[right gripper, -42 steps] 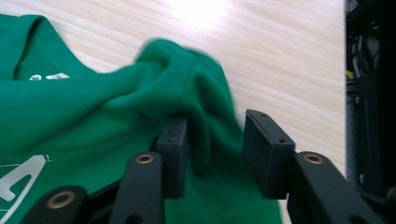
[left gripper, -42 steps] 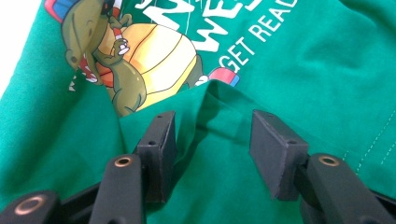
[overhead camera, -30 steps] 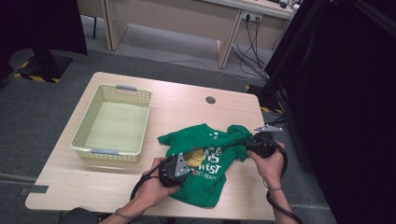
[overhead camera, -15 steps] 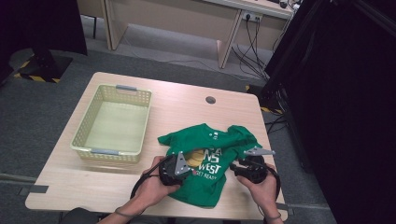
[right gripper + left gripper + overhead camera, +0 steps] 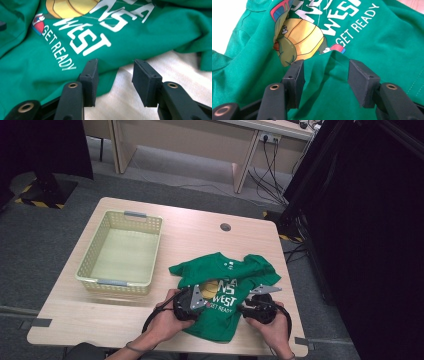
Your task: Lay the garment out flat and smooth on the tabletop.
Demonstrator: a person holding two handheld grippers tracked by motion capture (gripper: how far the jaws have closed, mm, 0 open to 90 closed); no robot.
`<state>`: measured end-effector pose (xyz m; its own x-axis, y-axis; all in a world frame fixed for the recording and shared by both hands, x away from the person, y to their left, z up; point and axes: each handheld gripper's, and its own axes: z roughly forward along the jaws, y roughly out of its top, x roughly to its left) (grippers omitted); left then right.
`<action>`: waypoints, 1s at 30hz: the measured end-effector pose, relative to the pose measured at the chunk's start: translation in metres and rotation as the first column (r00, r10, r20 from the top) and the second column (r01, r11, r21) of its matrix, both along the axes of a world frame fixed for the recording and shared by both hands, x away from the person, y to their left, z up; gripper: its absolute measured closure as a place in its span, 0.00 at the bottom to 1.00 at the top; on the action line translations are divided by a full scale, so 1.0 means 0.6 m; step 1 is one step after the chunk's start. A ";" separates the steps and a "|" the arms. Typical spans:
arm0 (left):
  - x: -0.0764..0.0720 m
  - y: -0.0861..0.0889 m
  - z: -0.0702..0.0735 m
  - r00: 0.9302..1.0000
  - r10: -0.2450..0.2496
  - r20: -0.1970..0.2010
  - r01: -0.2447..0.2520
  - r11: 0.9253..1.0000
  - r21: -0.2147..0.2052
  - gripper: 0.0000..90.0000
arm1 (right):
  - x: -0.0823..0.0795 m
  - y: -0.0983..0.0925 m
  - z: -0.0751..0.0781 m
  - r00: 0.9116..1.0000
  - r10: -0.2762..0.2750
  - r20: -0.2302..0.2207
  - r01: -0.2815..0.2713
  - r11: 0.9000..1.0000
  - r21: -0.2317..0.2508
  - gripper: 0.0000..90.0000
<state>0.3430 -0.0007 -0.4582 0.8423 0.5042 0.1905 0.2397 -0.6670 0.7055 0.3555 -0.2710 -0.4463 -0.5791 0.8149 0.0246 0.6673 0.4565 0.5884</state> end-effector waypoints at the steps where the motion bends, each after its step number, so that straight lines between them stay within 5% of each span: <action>1: 0.001 0.000 0.000 1.000 0.001 0.001 -0.001 1.000 0.001 0.52 | -0.002 -0.001 -0.001 1.000 0.004 -0.002 -0.004 1.000 -0.004 0.63; 9: 0.009 -0.004 -0.005 1.000 0.003 -0.007 -0.003 1.000 0.018 0.52 | -0.006 0.004 -0.013 0.999 0.023 -0.030 -0.023 1.000 -0.012 0.67; 19: 0.023 -0.011 -0.011 1.000 0.008 -0.014 -0.007 0.999 0.032 0.54 | -0.007 0.015 -0.014 0.999 0.039 -0.033 -0.039 0.999 -0.005 0.92; 30: 0.028 -0.015 -0.011 0.998 -0.052 -0.026 0.053 0.998 0.038 0.70 | -0.003 0.014 -0.012 0.997 0.044 -0.063 -0.044 0.999 0.007 0.95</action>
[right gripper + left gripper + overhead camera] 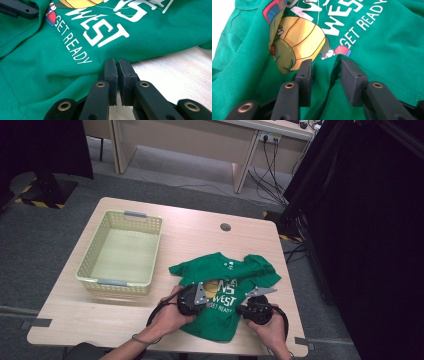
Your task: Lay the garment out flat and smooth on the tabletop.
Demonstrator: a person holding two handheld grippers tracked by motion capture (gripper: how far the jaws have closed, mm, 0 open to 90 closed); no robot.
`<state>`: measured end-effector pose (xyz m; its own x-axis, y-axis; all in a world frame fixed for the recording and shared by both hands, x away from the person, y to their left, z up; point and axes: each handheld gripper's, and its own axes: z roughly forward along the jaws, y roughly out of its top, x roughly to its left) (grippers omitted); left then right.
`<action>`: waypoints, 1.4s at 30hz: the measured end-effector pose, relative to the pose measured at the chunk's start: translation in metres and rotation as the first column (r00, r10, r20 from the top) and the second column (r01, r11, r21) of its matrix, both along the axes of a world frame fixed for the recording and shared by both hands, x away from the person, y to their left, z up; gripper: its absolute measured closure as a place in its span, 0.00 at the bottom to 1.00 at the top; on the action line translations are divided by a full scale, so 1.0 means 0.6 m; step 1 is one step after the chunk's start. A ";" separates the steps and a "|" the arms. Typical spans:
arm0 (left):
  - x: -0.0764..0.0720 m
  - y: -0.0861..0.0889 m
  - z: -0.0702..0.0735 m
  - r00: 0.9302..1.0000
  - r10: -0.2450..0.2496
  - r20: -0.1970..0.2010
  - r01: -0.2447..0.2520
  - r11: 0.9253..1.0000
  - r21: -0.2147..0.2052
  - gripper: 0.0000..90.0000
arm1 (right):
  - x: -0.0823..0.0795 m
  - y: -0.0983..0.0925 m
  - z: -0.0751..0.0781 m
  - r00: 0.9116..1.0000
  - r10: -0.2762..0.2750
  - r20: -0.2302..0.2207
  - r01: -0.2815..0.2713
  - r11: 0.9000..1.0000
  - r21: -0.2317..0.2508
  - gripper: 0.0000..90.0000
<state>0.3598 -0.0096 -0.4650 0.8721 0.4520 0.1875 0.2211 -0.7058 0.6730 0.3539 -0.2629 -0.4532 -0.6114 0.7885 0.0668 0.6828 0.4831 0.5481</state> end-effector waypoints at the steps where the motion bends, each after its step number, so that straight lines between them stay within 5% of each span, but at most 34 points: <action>1: 0.000 -0.001 0.000 1.000 -0.001 -0.001 0.001 1.000 0.000 0.72 | 0.000 -0.001 0.000 1.000 0.000 -0.001 0.000 1.000 0.003 0.95; 6: 0.001 -0.004 -0.001 1.000 -0.014 -0.008 0.014 1.000 0.005 0.88 | 0.000 -0.002 0.001 1.000 -0.002 -0.014 0.002 1.000 0.007 0.96; 13: 0.002 -0.004 0.000 1.000 -0.015 -0.007 0.015 1.000 0.007 0.97 | -0.002 -0.010 0.003 1.000 -0.007 -0.028 0.007 1.000 0.006 0.97; 27: -0.013 0.013 0.025 1.000 -0.025 0.017 0.025 1.000 -0.002 0.99 | -0.014 -0.037 0.006 0.999 -0.039 -0.033 0.038 0.999 -0.017 0.97; 42: -0.047 0.064 0.041 1.000 -0.020 0.008 0.020 0.998 -0.062 0.99 | -0.036 -0.086 0.011 0.995 -0.092 -0.044 0.090 0.994 -0.054 0.97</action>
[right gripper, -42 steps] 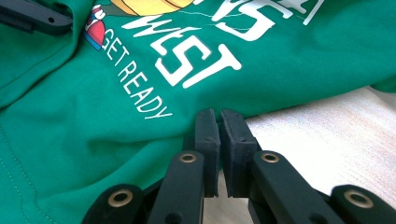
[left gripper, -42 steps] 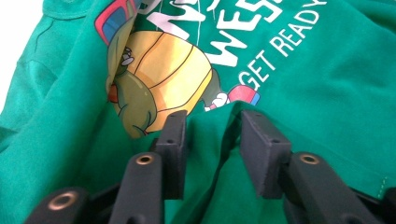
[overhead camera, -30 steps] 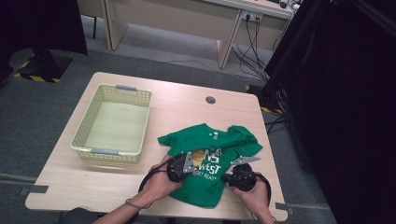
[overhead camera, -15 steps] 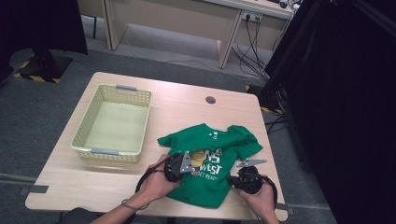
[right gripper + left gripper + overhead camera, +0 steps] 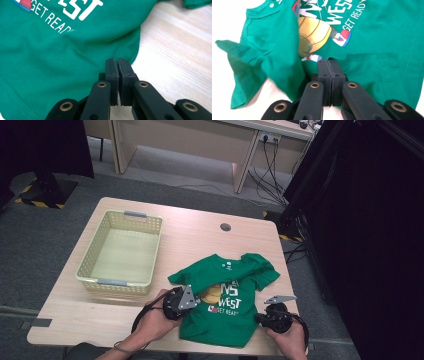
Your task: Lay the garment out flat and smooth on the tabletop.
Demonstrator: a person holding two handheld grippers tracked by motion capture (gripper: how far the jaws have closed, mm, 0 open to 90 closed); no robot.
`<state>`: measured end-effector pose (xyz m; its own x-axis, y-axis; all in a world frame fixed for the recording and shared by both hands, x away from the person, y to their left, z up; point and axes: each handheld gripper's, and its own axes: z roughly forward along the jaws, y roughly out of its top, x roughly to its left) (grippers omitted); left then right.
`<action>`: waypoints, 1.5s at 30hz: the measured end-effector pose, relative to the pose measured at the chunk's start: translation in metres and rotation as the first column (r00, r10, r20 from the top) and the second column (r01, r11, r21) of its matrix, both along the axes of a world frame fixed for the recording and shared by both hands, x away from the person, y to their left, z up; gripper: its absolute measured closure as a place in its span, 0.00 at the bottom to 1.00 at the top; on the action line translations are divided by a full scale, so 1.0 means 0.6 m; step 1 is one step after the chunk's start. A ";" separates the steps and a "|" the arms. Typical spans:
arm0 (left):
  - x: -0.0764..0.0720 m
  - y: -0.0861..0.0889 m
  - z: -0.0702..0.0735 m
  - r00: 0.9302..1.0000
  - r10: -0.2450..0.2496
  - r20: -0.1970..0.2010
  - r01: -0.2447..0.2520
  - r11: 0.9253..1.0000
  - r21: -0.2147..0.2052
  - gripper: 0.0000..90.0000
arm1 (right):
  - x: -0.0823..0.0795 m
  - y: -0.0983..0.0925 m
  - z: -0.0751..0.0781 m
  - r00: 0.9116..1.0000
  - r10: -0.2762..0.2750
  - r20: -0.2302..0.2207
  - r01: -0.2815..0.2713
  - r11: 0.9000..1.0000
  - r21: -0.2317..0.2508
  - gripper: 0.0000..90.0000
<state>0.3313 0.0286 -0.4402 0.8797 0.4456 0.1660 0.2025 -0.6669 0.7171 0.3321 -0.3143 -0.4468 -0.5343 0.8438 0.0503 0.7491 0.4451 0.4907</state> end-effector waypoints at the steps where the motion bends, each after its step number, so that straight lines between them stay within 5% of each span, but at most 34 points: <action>1: -0.002 0.004 0.002 1.000 0.004 -0.003 -0.004 1.000 -0.009 0.99 | -0.001 -0.002 0.000 1.000 -0.004 -0.002 0.004 1.000 -0.002 0.97; 15: -0.028 0.052 -0.007 0.999 0.038 -0.023 -0.038 0.999 -0.003 0.99 | -0.017 -0.043 0.003 0.997 -0.078 -0.008 0.078 0.997 -0.019 0.97; 25: -0.040 0.071 -0.017 0.998 0.053 -0.045 -0.053 0.999 -0.001 0.98 | -0.027 -0.053 0.008 0.996 -0.084 -0.019 0.083 0.996 -0.043 0.97; 29: -0.047 0.069 -0.008 0.999 0.041 -0.024 -0.042 0.999 -0.028 0.90 | -0.027 -0.053 0.023 0.998 -0.069 0.012 0.070 0.997 -0.020 0.94; 37: -0.064 0.033 0.004 1.000 -0.029 0.005 0.029 0.997 -0.070 0.72 | 0.016 -0.015 0.062 0.995 -0.012 0.100 0.010 1.000 0.022 0.78; 45: -0.073 -0.011 0.004 0.993 -0.120 0.003 0.119 0.989 -0.087 0.64 | 0.085 0.054 0.048 0.996 0.065 0.063 -0.066 0.998 0.024 0.75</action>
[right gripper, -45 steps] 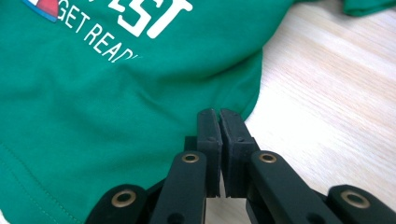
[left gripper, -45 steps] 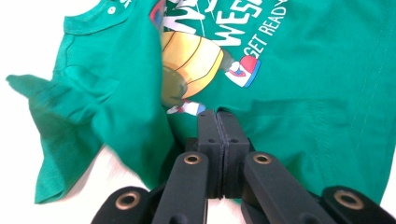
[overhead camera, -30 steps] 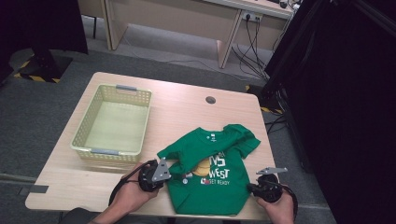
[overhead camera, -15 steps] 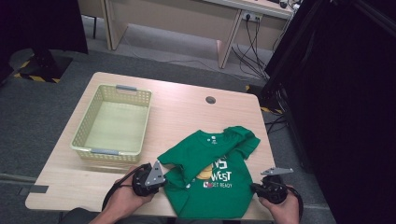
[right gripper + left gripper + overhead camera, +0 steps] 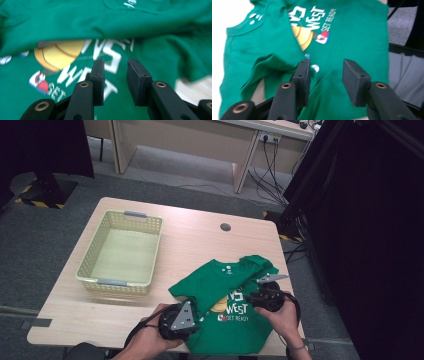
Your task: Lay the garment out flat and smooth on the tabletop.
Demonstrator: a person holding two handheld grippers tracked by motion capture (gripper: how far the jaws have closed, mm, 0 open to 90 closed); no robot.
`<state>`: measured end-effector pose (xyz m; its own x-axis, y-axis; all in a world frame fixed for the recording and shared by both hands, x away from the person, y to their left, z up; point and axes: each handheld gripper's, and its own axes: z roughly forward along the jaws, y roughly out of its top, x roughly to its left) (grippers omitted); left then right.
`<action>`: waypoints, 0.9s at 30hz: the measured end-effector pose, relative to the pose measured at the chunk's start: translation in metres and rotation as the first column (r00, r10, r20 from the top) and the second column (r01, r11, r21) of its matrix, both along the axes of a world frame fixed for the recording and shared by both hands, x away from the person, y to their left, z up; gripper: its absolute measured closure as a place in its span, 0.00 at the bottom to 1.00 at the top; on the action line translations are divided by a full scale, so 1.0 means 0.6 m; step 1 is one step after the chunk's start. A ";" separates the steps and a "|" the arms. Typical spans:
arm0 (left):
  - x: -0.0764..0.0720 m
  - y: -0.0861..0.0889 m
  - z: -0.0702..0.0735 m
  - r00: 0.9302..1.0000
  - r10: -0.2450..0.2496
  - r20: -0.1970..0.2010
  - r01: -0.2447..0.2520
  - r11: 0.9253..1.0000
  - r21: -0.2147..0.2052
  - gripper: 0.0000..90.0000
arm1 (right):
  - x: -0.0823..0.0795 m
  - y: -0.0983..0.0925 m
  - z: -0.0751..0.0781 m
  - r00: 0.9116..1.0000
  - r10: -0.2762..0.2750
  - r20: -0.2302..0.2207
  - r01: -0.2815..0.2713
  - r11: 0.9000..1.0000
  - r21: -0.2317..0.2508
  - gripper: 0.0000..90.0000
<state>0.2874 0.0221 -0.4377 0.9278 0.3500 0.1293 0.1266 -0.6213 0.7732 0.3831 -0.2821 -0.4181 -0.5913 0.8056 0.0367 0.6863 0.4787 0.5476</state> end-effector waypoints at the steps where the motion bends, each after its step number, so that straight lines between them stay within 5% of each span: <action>1: -0.001 -0.004 -0.001 1.000 -0.009 0.000 0.009 1.000 0.002 0.63 | 0.007 0.007 -0.002 1.000 0.003 -0.005 -0.003 1.000 -0.001 0.75; 14: -0.006 -0.043 -0.019 0.994 -0.107 -0.021 0.108 0.993 0.037 0.58 | 0.061 0.054 -0.026 0.999 0.025 -0.040 -0.027 0.999 -0.038 0.71; 27: 0.001 -0.049 -0.041 0.993 -0.106 -0.047 0.109 0.993 0.054 0.57 | 0.084 0.090 -0.029 0.999 0.032 -0.043 -0.034 0.998 -0.054 0.69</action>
<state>0.2880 -0.0073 -0.4620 0.9649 0.2410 0.1040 0.0899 -0.6758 0.7316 0.4333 -0.2282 -0.4355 -0.6166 0.7870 0.0186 0.6913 0.5300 0.4912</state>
